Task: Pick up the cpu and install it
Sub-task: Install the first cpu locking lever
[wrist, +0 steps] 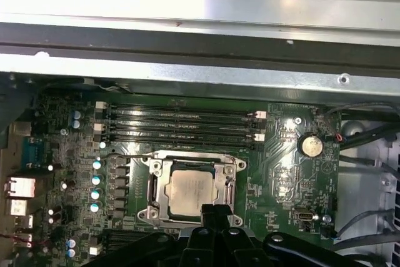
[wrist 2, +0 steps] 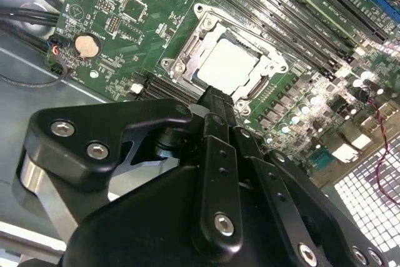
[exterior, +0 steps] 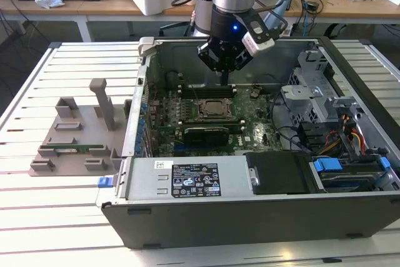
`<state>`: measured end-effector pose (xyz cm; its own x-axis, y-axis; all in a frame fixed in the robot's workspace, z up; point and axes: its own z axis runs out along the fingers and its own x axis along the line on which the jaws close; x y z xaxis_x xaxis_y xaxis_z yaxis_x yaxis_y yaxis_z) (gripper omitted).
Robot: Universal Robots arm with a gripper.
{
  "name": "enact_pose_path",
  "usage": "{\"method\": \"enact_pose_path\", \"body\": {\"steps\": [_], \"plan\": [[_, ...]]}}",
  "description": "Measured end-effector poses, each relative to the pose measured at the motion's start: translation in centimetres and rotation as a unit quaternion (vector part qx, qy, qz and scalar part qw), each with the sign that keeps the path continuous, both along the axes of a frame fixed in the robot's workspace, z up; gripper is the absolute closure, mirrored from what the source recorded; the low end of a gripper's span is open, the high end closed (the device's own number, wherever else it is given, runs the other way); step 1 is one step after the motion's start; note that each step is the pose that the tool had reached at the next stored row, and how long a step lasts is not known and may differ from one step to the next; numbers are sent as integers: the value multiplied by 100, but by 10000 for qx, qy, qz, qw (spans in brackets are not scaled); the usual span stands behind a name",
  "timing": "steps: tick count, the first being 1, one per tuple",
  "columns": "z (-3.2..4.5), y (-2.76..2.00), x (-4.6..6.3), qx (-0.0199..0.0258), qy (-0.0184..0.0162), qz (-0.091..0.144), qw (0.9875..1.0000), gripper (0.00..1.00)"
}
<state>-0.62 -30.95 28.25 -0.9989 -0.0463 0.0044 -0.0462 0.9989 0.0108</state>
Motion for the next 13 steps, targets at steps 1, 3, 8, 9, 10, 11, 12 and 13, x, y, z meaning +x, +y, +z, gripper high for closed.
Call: {"method": "enact_pose_path", "body": {"steps": [1, 3, 8, 9, 10, 11, 12, 13], "plan": [[12, 0, 0, 0, 0, 0, 10000, 89], [71, 1, 0, 0, 0, 0, 10000, 89], [84, 1, 0, 0, 0, -1, 10000, 89], [84, 1, -4, 0, 0, -2, 10000, 89], [84, 1, -14, 0, 0, -1, 10000, 89], [84, 1, -26, 0, 0, -1, 10000, 89], [84, 1, -40, 0, 0, -1, 10000, 89], [84, 1, -60, 0, 0, -1, 10000, 89]]}}
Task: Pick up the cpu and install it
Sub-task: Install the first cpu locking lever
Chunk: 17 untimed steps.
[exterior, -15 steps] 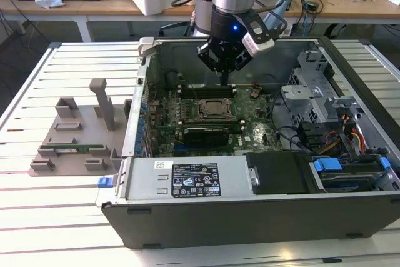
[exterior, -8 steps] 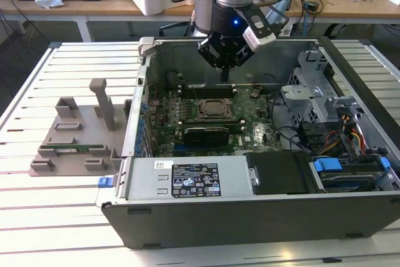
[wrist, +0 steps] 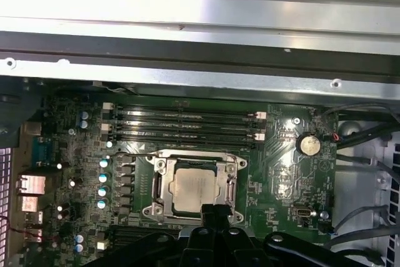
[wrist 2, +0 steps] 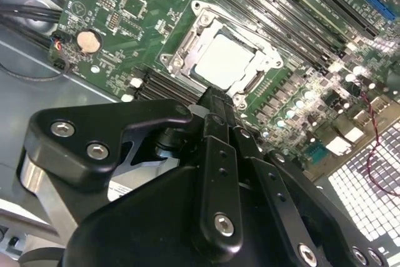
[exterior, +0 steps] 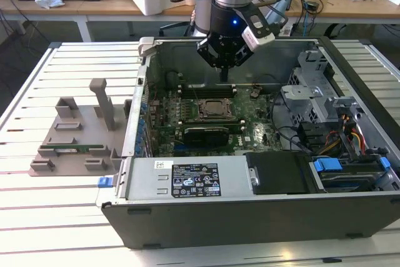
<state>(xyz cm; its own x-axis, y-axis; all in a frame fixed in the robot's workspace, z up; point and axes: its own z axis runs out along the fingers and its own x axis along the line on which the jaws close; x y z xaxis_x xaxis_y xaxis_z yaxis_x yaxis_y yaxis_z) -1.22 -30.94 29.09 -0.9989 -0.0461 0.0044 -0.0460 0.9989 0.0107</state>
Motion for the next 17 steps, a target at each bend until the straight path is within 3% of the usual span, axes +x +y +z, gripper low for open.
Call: {"method": "enact_pose_path", "body": {"steps": [17], "plan": [[-2, 1, -353, 0, 0, 0, 10000, 89]]}}
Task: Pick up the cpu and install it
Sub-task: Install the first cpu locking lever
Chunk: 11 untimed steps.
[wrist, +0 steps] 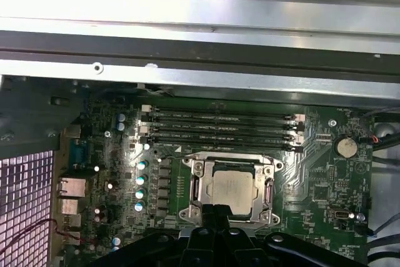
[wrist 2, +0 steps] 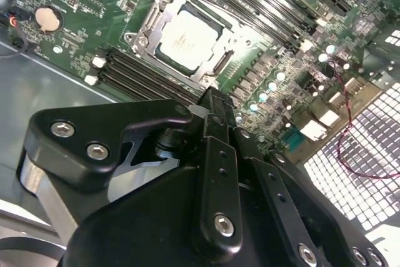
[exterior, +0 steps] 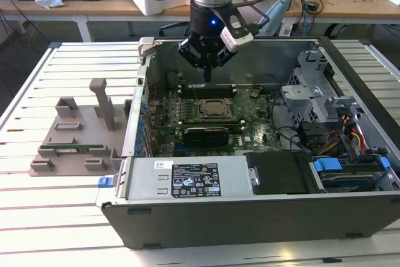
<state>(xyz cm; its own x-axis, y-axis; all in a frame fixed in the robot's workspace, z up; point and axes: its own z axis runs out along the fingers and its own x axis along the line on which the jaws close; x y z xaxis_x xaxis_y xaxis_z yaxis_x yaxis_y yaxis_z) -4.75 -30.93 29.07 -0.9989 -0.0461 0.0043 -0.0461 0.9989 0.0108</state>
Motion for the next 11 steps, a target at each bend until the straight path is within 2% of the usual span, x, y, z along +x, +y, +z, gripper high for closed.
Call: {"method": "enact_pose_path", "body": {"steps": [7, 11], "plan": [[-4, 5, -81, -1, 0, 0, 10000, 89], [-14, 59, -133, -1, 0, -1, 10000, 89]]}}
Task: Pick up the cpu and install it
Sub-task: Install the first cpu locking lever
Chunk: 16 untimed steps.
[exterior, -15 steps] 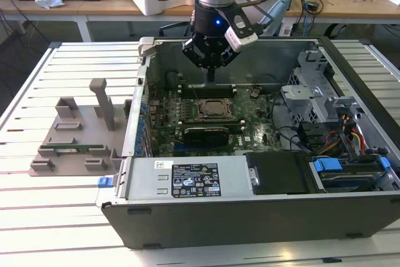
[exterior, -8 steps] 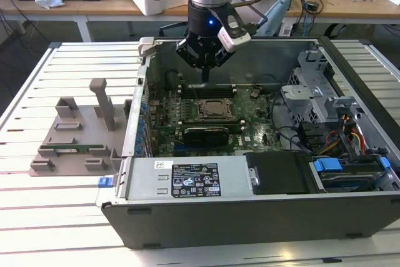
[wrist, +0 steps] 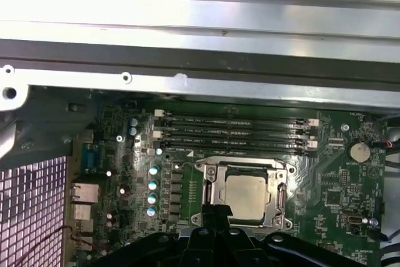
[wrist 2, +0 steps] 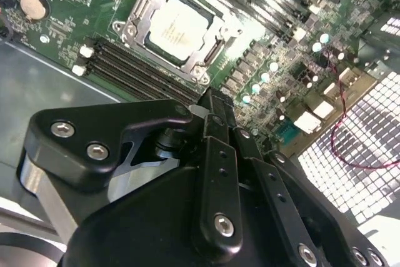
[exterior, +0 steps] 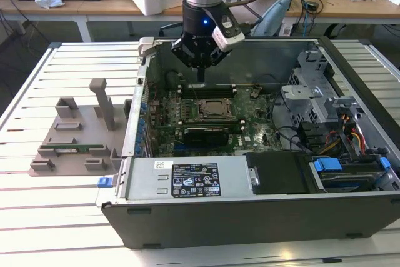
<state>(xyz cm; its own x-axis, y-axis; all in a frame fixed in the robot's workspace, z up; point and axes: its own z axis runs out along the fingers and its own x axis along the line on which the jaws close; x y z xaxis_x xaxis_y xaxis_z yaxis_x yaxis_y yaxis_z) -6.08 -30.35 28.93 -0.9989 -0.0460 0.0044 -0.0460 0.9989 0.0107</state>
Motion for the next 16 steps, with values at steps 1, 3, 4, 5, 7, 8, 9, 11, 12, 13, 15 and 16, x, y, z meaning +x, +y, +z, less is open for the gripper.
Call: {"method": "enact_pose_path", "body": {"steps": [1, 3, 4, 5, 7, 8, 9, 11, 12, 13, 15, 16], "plan": [[-5, 32, -27, 0, 0, 1, 10000, 89], [-19, 101, -104, 0, 0, 1, 10000, 89], [-26, 122, -136, 1, 0, 0, 10000, 89], [-38, 150, -178, 1, -1, 1, 10000, 89], [-73, 192, -255, 1, 0, 1, 10000, 89], [-102, 215, -290, 0, 0, -1, 10000, 89], [-117, 225, -304, 0, 0, 1, 10000, 89], [-162, 250, -341, 1, 0, -1, 10000, 89], [-177, 253, -347, 0, 0, 0, 10000, 89], [-194, 253, -348, 0, 0, 0, 10000, 89], [-258, 257, -347, 1, 0, 1, 10000, 89], [-269, 265, -284, 1, 0, -1, 10000, 89]]}}
